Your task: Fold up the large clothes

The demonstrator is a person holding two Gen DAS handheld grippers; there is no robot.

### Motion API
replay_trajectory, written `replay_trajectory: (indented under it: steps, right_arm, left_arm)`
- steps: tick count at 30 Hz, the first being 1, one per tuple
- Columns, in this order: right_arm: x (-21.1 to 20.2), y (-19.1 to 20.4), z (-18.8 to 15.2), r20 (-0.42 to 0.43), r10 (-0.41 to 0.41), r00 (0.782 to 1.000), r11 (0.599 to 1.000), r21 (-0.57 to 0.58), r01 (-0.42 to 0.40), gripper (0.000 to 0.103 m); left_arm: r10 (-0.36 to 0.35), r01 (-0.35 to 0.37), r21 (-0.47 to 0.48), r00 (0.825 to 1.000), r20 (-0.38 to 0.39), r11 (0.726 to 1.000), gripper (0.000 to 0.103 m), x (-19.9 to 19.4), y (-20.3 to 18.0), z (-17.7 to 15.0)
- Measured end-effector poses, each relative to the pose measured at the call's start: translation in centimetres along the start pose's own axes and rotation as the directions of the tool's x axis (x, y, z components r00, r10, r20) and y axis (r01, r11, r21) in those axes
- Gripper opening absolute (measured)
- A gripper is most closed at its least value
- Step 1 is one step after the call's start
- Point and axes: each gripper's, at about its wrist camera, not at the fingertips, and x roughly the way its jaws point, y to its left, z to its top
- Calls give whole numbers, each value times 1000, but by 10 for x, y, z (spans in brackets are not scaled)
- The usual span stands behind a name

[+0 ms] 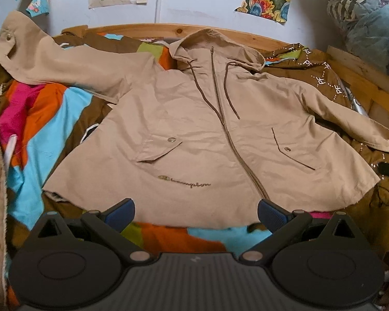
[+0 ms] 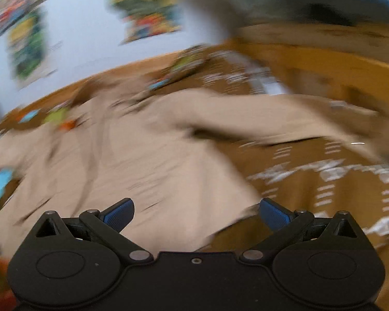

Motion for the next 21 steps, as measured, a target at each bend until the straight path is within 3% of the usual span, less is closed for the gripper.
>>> replay_trajectory:
  steps: [3,6,8,12,15,19,21]
  right_arm:
    - [-3,-37,15,91,-129,987,991,52,125,102]
    - [4,-58,30,105,-252,962,967,-17,256,94]
    - [10,-76,38,122,-297,947,952,-43,304,87]
    - [30,-111,51,92,-365,926,931,15,365,80]
    - [51,-124,55,86,-444,892,896,23,444,72]
    - [76,-122,55,93,-551,830,832,-26,555,62]
    - [82,-121,53,102,-570,815,814,-59,577,59]
  left_arm:
    - [-15,16,21,1000,-16,1000,102,13,-2,12]
    - [-31,32,57,999,-15,998,102,30,-9,24]
    - [-59,59,87,998,-11,994,102,42,-20,34]
    - [-139,134,156,990,25,979,102,66,-53,57]
    - [-188,179,182,982,32,967,102,85,-80,72]
    - [-245,235,194,969,31,952,102,103,-109,85]
    - [-267,258,190,963,23,947,102,108,-117,86]
